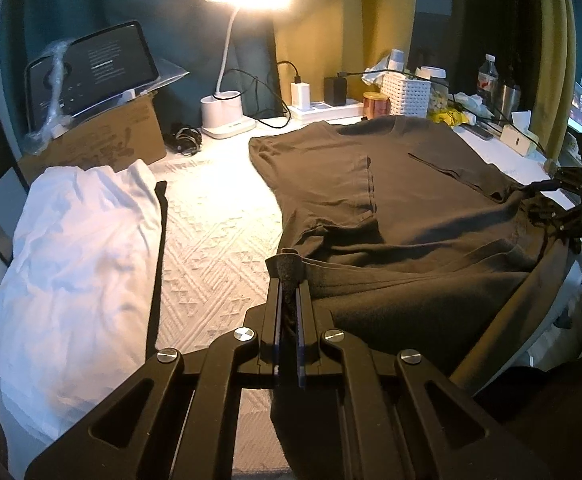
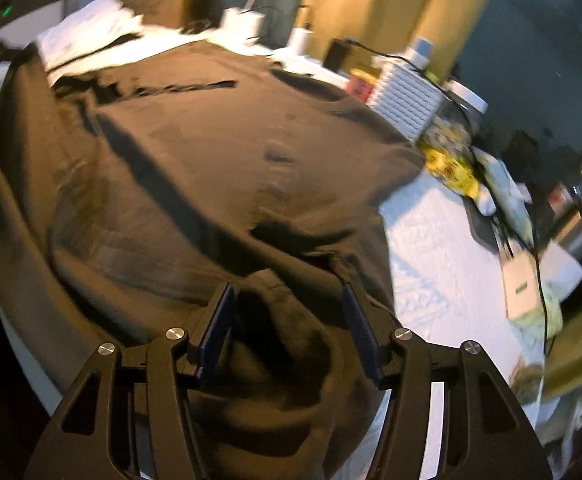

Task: Fold small clothes
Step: 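Grasp the hem with the left tool while the right tool holds it, then lift the hem with both tools and fold it over toward the collar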

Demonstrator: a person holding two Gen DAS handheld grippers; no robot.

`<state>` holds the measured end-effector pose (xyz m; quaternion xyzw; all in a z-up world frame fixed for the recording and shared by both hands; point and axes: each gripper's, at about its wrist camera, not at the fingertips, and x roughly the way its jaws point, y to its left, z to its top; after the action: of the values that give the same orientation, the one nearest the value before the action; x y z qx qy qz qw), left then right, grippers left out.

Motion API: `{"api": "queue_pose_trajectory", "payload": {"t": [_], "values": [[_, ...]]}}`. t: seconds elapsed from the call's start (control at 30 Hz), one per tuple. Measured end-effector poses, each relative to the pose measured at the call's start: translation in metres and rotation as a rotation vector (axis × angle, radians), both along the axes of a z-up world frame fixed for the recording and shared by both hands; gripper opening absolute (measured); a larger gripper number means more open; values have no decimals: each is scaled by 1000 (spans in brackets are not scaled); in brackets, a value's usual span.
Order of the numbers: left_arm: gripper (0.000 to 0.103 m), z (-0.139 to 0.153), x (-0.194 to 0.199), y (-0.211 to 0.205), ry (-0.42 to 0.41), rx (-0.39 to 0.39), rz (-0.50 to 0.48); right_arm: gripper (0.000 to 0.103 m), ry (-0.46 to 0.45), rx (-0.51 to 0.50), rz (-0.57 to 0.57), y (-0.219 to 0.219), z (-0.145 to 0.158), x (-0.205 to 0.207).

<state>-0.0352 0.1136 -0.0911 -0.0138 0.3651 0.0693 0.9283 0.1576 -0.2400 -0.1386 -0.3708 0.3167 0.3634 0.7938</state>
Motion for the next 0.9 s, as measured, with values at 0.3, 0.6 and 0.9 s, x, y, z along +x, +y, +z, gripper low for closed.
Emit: {"api": "queue_pose_trajectory", "payload": {"t": [0.3, 0.6, 0.9], "values": [[4, 5, -8, 3, -35, -5, 13, 11, 46, 36, -74, -9, 8, -3], [4, 4, 0, 9, -62, -11, 19, 10, 48, 321, -265, -57, 61, 0], [4, 16, 8, 17, -103, -3, 21, 10, 11, 449, -366, -77, 91, 1]]}}
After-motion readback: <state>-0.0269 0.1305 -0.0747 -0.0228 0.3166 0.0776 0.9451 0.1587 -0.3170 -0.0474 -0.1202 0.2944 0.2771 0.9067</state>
